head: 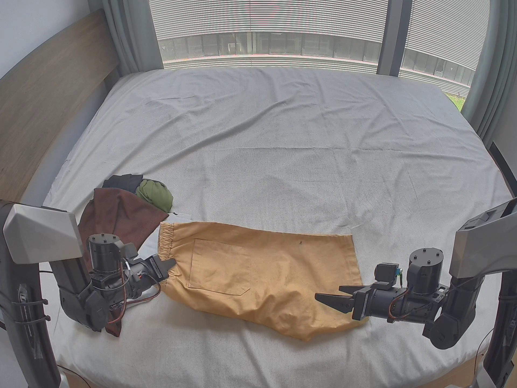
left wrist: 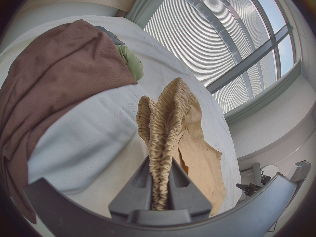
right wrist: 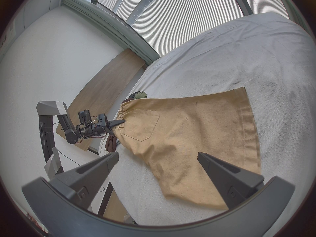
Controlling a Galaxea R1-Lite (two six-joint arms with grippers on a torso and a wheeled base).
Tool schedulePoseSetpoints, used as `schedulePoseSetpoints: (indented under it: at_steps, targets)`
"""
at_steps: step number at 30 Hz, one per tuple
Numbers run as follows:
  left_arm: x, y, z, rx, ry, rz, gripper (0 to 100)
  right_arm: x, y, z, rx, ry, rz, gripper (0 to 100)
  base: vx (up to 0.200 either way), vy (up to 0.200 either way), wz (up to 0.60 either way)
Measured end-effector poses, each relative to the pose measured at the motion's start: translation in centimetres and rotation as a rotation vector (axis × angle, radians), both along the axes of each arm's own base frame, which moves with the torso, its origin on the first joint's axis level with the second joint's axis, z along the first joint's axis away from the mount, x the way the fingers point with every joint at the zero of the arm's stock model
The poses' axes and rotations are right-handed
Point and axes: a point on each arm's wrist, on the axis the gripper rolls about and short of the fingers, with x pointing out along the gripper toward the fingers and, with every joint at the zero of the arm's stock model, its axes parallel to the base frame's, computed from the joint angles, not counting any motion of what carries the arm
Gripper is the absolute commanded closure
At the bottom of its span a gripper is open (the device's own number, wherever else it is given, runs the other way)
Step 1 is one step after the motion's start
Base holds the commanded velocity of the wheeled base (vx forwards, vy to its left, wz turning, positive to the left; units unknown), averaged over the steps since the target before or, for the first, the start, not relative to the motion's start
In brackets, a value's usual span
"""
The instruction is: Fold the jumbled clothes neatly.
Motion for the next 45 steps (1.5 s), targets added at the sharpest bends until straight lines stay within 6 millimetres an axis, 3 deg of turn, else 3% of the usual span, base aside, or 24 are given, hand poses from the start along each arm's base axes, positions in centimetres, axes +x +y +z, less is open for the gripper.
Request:
schedulePoseSetpoints:
  at_steps: [10, 19, 45]
  targets:
    - [-0.5, 1.9, 0.7, 0.005, -0.014, 0.039, 100, 0.0, 0.1, -0.3, -0.006, 0.008, 0.001, 0, 0.0, 0.0, 0.0]
    - [-0.7, 0.7, 1.8, -0.004, -0.046, 0.0, 100, 0.0, 0.1, -0.4, -0.007, 0.009, 0.0, 0, 0.0, 0.0, 0.0]
    - [-0.8, -10.6, 5.3, -0.054, -0.169, -0.242, 100, 0.7, -1.7, 1.6, 0.013, -0.067, -0.06, 0, 0.0, 0.0, 0.0]
